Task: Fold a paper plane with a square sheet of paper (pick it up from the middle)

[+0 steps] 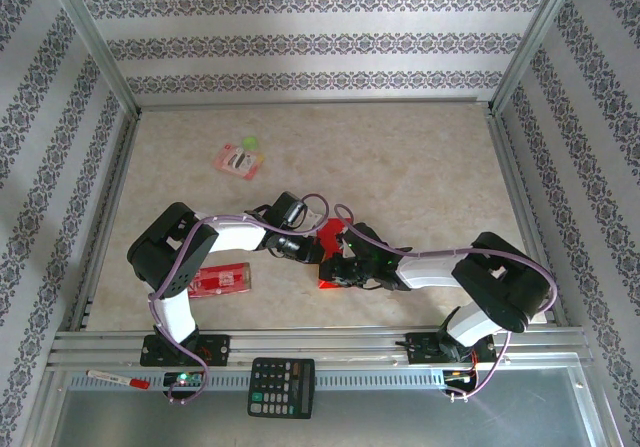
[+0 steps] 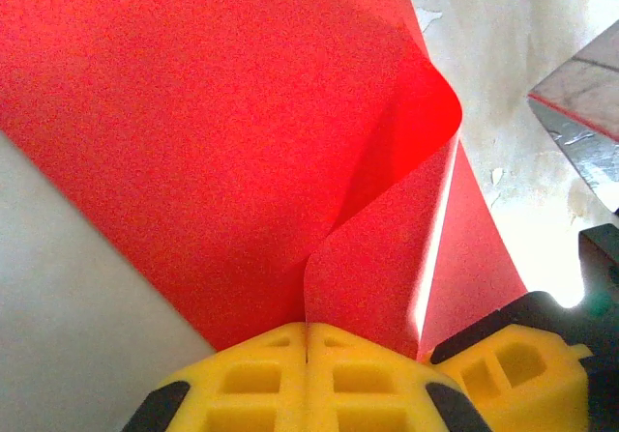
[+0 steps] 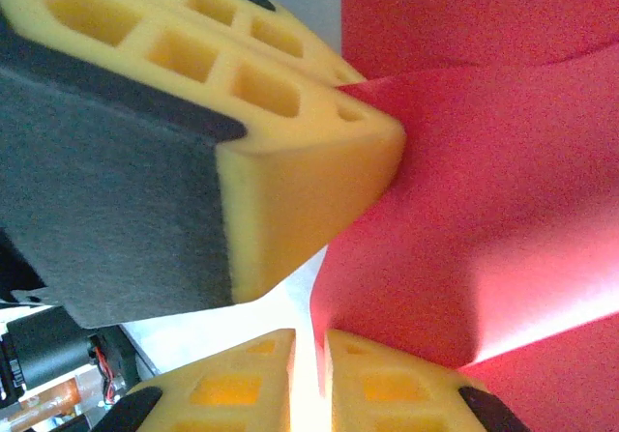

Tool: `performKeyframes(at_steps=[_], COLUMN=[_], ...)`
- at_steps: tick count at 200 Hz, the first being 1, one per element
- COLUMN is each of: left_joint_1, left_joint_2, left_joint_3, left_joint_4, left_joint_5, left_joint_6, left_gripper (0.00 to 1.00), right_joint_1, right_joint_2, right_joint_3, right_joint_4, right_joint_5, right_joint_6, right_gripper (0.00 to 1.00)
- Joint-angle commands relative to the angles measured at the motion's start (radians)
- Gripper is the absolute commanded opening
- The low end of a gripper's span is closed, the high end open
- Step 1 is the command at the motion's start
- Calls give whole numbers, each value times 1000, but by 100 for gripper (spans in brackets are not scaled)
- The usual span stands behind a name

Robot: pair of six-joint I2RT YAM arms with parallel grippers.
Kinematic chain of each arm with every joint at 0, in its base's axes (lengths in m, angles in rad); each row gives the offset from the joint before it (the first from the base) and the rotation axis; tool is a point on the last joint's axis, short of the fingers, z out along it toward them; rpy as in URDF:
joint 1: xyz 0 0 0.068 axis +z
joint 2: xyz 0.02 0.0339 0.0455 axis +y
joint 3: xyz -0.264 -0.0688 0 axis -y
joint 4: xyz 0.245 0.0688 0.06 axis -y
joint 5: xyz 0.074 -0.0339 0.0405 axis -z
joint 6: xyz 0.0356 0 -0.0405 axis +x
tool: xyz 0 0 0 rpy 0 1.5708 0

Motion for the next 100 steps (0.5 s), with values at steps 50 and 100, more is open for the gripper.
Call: performKeyframes(at_steps=[50,100], left_joint_1=[13,13], left_joint_2=[83,94], left_joint_3=[-2,8], left_joint_4=[-74,-74], left_joint_5=[-109,-111], left_joint_6=[3,-2], left_gripper=[0,0], right_joint_1=[10,9], right_joint_2=[27,37], right_joint_3=[-30,-41], right_joint_4=[24,25], right_joint_5=[29,24], right_joint_6=[-8,-10], right_gripper=[16,16])
